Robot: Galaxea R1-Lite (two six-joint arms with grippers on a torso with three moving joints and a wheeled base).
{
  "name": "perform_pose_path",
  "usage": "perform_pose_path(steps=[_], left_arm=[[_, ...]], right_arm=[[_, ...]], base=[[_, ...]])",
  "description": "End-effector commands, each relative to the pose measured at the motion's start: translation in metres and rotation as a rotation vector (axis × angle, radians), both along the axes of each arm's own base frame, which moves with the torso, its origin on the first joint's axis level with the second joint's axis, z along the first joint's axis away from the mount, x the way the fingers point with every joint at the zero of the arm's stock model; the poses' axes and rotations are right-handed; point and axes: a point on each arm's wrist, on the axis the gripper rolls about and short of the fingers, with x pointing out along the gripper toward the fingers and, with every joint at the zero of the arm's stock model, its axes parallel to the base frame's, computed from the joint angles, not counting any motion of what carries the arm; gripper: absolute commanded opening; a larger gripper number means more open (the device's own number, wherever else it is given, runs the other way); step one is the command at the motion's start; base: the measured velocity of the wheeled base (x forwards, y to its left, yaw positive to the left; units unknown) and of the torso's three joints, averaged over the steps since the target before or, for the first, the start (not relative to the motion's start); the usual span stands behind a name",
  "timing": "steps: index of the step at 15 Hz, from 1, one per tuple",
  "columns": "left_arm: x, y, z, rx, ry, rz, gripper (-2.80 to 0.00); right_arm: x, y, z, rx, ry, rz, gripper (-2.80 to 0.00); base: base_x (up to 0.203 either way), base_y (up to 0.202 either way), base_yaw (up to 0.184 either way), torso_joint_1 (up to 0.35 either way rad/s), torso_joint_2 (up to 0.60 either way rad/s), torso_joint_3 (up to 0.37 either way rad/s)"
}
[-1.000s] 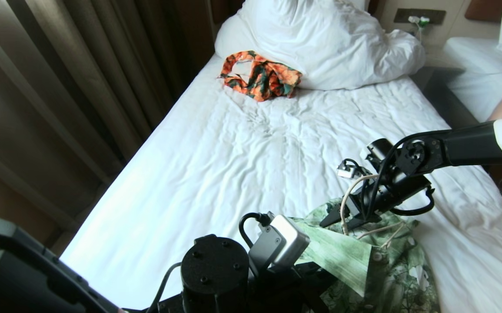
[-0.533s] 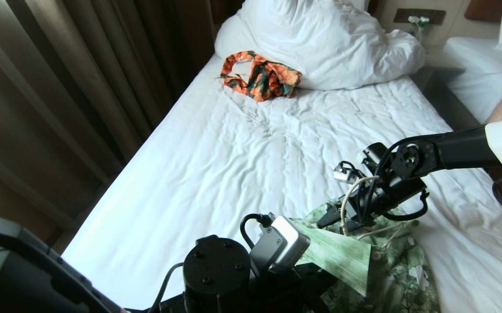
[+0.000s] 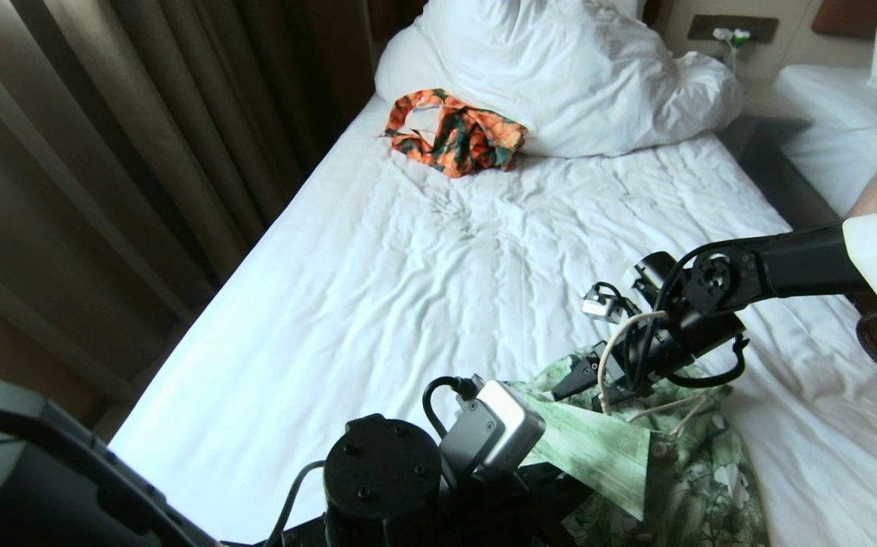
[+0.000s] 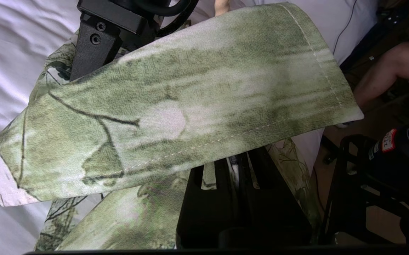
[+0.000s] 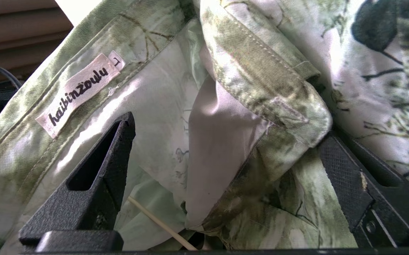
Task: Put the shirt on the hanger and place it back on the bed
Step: Hook the other side of the shirt onto the hanger
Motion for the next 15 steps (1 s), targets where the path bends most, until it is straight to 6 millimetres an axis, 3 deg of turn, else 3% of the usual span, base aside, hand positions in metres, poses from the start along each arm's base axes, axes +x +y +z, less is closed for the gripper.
perform_pose_path(steps=[1, 2, 3, 11, 15], left_arm=[[0.0, -0.001, 0.001, -0.009, -0.004, -0.002, -2.8], [0.0, -0.001, 0.001, -0.01, -0.004, -0.001, -2.8], [0.0, -0.001, 0.001, -0.01, -0.004, -0.001, -2.8], [-0.001, -0.002, 0.002, -0.012, -0.006, -0.004, -2.8], [0.0, -0.003, 0.004, -0.02, -0.012, -0.003, -2.8]], right_arm=[[0.0, 0.002, -0.002, 0.005, 0.007, 0.008, 0.0], [0.0, 0.002, -0.001, 0.011, 0.007, 0.009, 0.0], [0.0, 0.002, 0.0, 0.012, 0.006, 0.009, -2.8], [-0.001, 0.012, -0.012, 0.021, 0.041, 0.042, -2.8], [-0.002, 0.014, -0.001, 0.031, 0.01, 0.043, -2.8]], base=[[0.0, 0.0, 0.0, 0.0, 0.0, 0.0], [0.0, 0.0, 0.0, 0.0, 0.0, 0.0], [0.0, 0.0, 0.0, 0.0, 0.0, 0.0], [0.0, 0.0, 0.0, 0.0, 0.0, 0.0], [0.0, 0.0, 0.0, 0.0, 0.0, 0.0]])
